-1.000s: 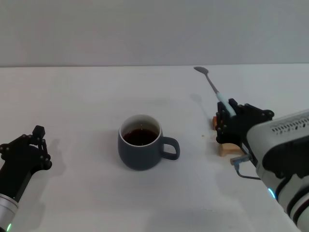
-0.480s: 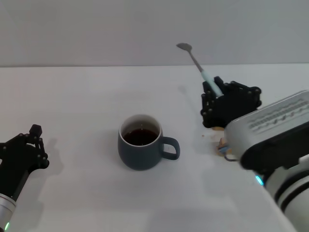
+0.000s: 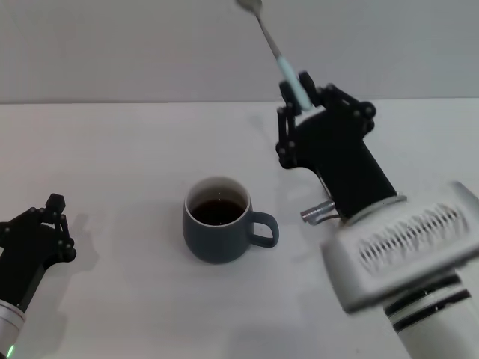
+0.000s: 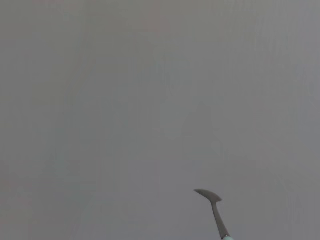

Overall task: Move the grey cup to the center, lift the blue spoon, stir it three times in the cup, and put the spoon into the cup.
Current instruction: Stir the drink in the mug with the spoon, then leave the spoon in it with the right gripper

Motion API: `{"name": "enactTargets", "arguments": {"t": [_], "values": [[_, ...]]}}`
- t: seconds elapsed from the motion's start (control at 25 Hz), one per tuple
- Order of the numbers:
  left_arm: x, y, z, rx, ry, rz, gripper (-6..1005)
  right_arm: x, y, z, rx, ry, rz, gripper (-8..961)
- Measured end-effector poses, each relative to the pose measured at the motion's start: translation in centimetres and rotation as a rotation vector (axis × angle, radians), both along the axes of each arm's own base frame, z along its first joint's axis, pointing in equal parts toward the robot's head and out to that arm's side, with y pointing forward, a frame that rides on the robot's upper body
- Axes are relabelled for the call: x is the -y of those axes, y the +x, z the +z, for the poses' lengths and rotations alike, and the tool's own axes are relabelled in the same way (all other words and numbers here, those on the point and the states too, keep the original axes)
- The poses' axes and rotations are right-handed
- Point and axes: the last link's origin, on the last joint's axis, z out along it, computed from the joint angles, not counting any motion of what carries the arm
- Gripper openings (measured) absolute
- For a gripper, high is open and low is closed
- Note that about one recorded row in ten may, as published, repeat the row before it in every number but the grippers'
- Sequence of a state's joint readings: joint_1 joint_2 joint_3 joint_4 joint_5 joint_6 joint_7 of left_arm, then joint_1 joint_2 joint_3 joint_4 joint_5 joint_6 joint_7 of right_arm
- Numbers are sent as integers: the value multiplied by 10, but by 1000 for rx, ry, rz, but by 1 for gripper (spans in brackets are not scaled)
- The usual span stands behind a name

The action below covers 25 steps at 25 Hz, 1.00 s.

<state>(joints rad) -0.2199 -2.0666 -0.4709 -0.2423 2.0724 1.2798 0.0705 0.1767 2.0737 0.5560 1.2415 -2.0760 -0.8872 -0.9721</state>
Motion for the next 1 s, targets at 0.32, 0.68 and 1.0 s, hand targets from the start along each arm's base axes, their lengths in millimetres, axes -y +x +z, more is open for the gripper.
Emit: {"name": "enactTargets", "arguments": {"t": [0.32,0.68,1.0], "values": [[1,0,0,2,2,1,-2,15,16,6,-153,56,276,161],[-1,1,0,3,3,-3,-2,3,5,23,-192,47,227,161],[1,1,0,5,4,-1,-2,-27,-25,35,-119,-151,103,161]]}}
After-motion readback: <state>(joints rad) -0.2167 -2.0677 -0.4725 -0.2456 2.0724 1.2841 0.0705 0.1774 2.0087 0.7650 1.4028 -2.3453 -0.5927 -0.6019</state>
